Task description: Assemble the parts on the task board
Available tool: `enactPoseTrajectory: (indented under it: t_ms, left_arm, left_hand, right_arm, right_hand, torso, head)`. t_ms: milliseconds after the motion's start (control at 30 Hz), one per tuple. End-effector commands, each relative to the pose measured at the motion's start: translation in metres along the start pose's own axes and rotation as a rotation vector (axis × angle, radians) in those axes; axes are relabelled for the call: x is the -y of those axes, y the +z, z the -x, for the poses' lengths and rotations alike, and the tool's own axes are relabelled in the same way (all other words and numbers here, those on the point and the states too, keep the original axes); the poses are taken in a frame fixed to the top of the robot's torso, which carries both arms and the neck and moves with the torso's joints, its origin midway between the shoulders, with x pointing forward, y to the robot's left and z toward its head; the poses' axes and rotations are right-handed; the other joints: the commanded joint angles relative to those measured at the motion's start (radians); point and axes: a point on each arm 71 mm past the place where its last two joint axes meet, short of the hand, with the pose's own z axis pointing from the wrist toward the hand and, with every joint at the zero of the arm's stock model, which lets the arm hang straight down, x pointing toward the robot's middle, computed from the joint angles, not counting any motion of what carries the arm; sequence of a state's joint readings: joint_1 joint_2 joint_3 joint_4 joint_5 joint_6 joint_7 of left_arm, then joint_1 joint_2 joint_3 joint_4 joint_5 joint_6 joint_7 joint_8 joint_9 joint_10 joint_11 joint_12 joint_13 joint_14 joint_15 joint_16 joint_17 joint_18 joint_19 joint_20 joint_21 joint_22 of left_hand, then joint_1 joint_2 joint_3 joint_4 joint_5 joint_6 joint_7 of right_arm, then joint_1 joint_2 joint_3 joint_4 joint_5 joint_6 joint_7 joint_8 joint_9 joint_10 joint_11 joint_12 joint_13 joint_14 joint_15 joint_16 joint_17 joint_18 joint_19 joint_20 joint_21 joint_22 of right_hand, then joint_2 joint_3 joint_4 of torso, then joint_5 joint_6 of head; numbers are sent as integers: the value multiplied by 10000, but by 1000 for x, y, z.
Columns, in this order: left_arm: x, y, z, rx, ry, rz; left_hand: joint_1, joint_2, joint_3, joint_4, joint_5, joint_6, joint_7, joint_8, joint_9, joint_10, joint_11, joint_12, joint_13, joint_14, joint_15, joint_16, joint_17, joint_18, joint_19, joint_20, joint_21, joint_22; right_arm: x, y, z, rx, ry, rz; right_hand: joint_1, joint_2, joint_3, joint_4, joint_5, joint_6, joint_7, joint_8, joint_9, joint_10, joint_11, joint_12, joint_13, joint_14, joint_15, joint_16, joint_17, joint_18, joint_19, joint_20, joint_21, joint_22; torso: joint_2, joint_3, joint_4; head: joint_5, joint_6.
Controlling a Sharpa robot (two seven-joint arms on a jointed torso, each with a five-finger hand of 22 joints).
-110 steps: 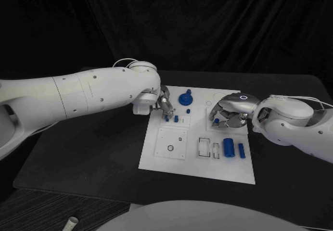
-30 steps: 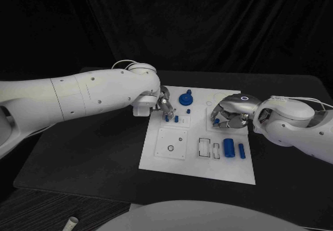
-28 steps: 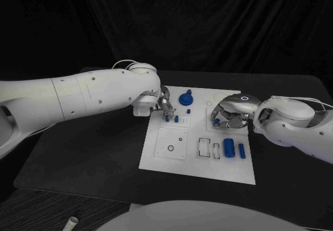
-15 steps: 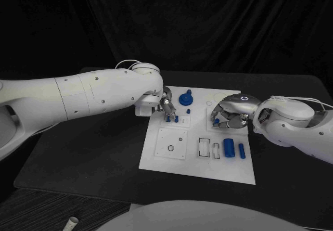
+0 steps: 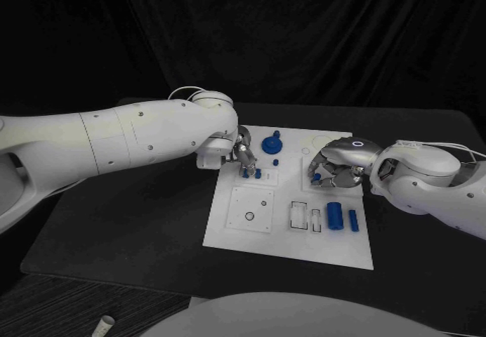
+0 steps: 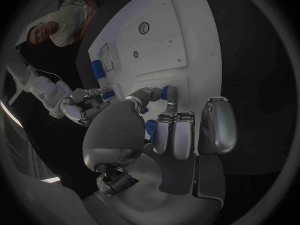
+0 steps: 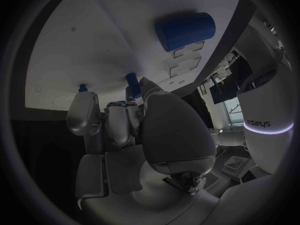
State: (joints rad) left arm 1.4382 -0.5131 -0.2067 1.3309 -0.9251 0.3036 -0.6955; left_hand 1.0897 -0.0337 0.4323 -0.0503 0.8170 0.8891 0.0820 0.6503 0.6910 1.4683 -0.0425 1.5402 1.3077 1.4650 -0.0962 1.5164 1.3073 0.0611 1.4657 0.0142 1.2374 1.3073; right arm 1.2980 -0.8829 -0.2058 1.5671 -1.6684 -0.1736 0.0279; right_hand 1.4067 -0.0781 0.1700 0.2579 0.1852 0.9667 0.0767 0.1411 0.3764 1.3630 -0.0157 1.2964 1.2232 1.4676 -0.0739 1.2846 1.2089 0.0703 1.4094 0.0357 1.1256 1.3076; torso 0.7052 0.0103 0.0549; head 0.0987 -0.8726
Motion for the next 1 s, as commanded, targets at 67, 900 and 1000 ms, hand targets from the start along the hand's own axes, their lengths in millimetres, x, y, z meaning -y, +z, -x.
enactPoseTrajectory:
  t_ms: [67, 900, 1000]
  left_arm:
    - [-3, 1, -1, 603, 770, 250]
    - [-13, -3, -1, 774, 508, 366]
    - [-13, -3, -2, 607, 495, 340]
  left_hand:
    - [114, 33, 951, -889, 55, -378, -408, 20, 9, 957, -60, 3, 2486, 936, -59, -49, 2226, 18, 65, -65, 3, 1796]
    - [43, -28, 899, -860, 77, -329, -438, 144, -43, 976, -82, 67, 2516, 944, -75, -22, 2243, 7, 93, -72, 77, 1813]
    - [41, -29, 899, -860, 77, -328, -439, 146, -45, 970, -83, 41, 2503, 947, -76, -7, 2253, 8, 92, -72, 74, 1813]
  right_arm:
    - [1, -1, -1, -48, -1, -140]
    - [2, -2, -3, -83, 17, -218]
    - [3, -1, -4, -107, 21, -238]
  right_hand:
    - [59, 2, 25, -59, 59, 29, 22, -65, -12, -85, -15, -54, -335, 11, -26, -50, -8, 202, -69, 5, -68, 1300]
    - [59, 1, 27, -63, 63, 34, 21, -65, -12, -78, -16, -59, -333, 11, -26, -67, -21, 207, -75, 5, -101, 1289]
    - [59, 1, 27, -63, 63, 34, 21, -65, -12, -78, -16, -59, -333, 11, -26, -67, -21, 207, -75, 5, -101, 1289]
  torso:
    - [-7, -3, 15]
    - [-62, 19, 9]
    - [-57, 16, 5]
  head:
    - [-14, 0]
    - [-42, 0]
    - [-24, 0]
